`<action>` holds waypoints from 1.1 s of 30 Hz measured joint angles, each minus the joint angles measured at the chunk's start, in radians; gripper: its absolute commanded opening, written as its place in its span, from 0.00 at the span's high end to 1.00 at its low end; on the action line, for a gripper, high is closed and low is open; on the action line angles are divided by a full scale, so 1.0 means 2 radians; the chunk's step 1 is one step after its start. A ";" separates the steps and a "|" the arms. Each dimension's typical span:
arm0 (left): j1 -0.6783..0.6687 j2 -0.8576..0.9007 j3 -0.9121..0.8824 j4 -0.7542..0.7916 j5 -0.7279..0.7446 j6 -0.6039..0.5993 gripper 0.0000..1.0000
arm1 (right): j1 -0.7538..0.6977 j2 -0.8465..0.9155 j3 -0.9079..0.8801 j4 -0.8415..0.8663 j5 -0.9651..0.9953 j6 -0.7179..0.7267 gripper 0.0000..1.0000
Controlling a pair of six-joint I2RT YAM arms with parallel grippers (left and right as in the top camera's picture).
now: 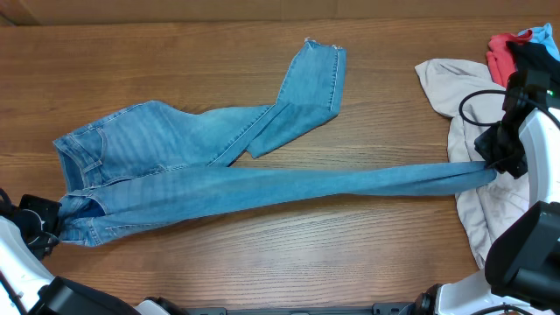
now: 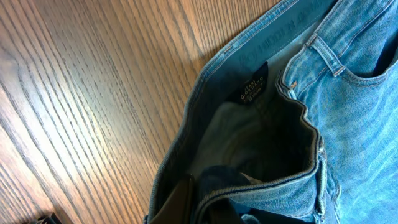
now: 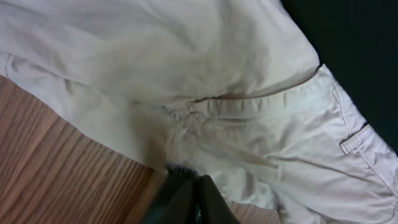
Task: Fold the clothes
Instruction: 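Lay the stretched jeans leg down and release it with the right gripper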
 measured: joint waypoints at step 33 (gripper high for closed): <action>0.008 0.000 0.000 0.015 -0.014 -0.009 0.91 | -0.018 -0.007 0.043 0.041 -0.109 -0.102 0.49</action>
